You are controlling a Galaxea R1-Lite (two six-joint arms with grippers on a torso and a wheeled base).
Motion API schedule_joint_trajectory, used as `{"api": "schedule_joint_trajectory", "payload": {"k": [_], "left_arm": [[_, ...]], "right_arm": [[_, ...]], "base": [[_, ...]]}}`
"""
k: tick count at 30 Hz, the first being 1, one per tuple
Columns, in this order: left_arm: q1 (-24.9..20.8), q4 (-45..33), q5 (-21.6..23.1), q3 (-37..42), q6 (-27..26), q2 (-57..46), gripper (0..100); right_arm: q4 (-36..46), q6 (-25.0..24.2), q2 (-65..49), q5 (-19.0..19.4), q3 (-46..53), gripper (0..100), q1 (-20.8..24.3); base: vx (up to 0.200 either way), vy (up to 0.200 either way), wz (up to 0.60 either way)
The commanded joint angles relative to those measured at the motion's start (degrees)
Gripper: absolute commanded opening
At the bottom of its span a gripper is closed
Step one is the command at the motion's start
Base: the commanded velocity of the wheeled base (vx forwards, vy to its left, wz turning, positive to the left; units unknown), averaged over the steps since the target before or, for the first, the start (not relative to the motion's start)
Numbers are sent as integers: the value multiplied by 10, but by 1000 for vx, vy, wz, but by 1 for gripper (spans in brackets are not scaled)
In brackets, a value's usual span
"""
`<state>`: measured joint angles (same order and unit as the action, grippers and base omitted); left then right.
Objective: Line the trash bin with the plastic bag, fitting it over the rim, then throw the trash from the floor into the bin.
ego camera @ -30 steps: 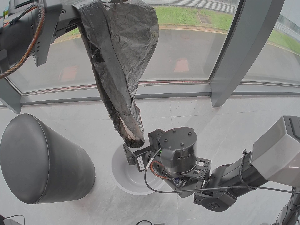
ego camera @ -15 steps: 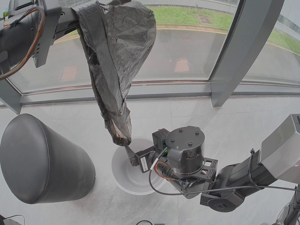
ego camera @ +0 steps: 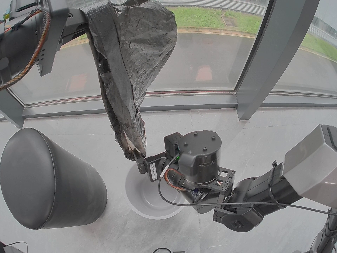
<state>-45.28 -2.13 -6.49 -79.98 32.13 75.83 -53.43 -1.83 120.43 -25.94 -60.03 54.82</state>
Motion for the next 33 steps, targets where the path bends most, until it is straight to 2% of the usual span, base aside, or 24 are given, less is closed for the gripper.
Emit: {"api": "schedule_joint_trajectory", "payload": {"k": [1, 13, 14, 27, 33], "left_arm": [[0, 0, 0, 0, 0, -1, 0], [0, 0, 0, 0, 1, -1, 0], [0, 0, 0, 0, 1, -1, 0], [1, -2, 1, 2, 8, -10, 0], [19, -5, 0, 18, 7, -9, 0]], "right_arm": [[0, 1, 18, -1, -14, 100, 0], [0, 1, 39, -7, -43, 100, -7], [-1, 0, 39, -7, -42, 0, -7], [-25, 14, 36, -4, -36, 0, -8], [-16, 34, -5, 8, 11, 0, -8]], "base": [[0, 0, 0], [0, 0, 0], [0, 0, 0], [0, 0, 0], [0, 0, 0]]}}
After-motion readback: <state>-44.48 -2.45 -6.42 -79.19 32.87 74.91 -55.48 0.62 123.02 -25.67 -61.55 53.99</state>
